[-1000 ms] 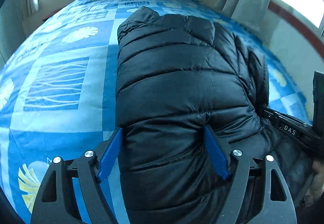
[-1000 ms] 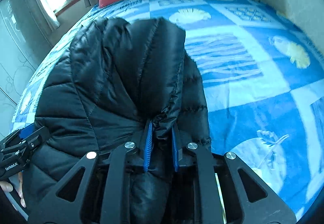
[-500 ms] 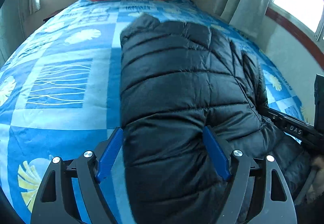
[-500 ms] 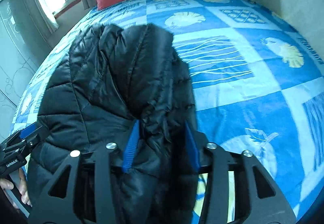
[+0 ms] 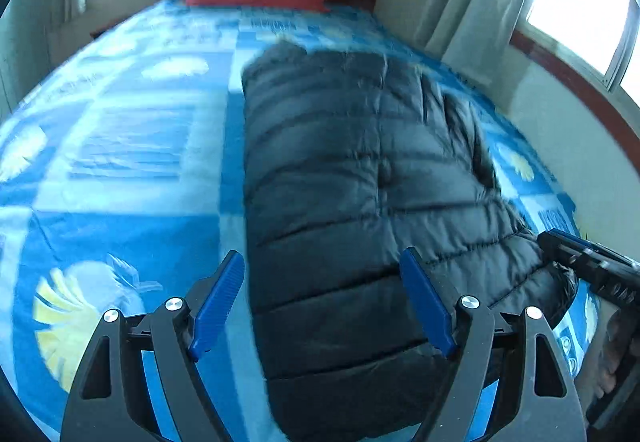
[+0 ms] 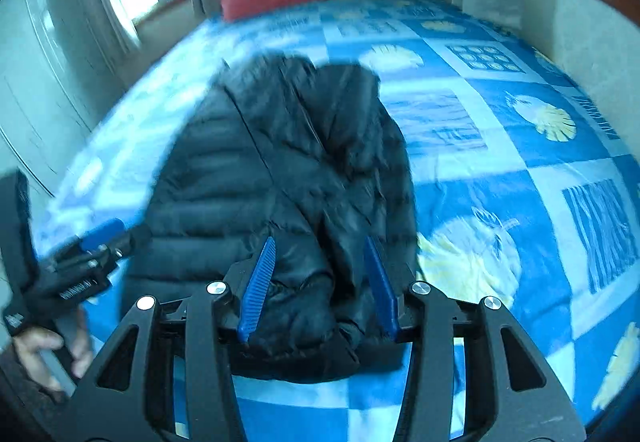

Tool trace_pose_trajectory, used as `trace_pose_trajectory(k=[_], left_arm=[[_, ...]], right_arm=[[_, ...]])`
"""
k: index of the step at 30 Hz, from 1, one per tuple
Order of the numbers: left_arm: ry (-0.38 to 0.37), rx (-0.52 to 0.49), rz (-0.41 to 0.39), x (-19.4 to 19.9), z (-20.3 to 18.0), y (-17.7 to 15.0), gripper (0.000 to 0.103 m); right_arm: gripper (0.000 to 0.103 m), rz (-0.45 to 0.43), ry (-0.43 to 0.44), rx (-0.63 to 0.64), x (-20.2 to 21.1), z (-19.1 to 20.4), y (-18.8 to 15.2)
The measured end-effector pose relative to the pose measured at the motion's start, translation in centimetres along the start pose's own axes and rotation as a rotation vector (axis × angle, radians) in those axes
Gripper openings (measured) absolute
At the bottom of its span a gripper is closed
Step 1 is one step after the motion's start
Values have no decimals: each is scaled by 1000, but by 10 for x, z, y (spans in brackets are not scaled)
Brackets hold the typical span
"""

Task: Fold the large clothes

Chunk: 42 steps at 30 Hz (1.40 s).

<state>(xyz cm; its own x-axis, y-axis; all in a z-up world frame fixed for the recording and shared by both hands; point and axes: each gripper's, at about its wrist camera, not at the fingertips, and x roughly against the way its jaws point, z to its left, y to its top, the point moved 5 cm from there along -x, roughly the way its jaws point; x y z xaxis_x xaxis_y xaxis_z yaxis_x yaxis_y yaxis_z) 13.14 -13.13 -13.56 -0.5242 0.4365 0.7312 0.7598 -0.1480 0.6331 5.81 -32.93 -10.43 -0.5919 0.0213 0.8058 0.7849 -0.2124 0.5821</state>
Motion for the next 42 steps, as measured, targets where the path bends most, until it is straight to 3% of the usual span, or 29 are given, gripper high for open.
trace_pose_trajectory(k=[1, 4, 10, 12, 14, 18, 21, 25, 29, 31, 36, 42], left_arm=[[-15, 21, 20, -8, 0, -2, 79], [22, -18, 31, -26, -7, -4, 79], [70, -100, 5, -35, -17, -6, 80], [55, -103, 14, -25, -14, -6, 80], [30, -80, 14, -10, -9, -4, 80], [14, -52, -78, 27, 1, 19, 80], [28, -59, -127, 31, -1, 47, 80], [21, -39, -153, 4, -7, 92, 80], [32, -80, -106, -40, -14, 109, 80], [54, -95, -72, -61, -13, 110, 80], [13, -30, -29, -87, -4, 107, 88], [74, -56, 51, -116, -7, 99, 89]], right_arm=[[21, 35, 8, -12, -8, -3, -5], [18, 76, -11, -15, -29, -12, -15], [22, 78, 1, -58, -51, -22, -24], [36, 85, -36, -58, -40, -25, -23], [41, 82, -56, -56, -23, -26, -19], [41, -34, -70, -47, 27, -16, 10], [41, -138, -15, -35, 37, 0, 51], [41, -199, 118, -2, -1, 28, 96], [41, -191, 28, 43, -56, 25, 120], [41, -162, 35, 36, -74, 18, 121], [43, -97, -16, 50, -109, 7, 115], [44, -46, -56, 82, -138, 7, 105]])
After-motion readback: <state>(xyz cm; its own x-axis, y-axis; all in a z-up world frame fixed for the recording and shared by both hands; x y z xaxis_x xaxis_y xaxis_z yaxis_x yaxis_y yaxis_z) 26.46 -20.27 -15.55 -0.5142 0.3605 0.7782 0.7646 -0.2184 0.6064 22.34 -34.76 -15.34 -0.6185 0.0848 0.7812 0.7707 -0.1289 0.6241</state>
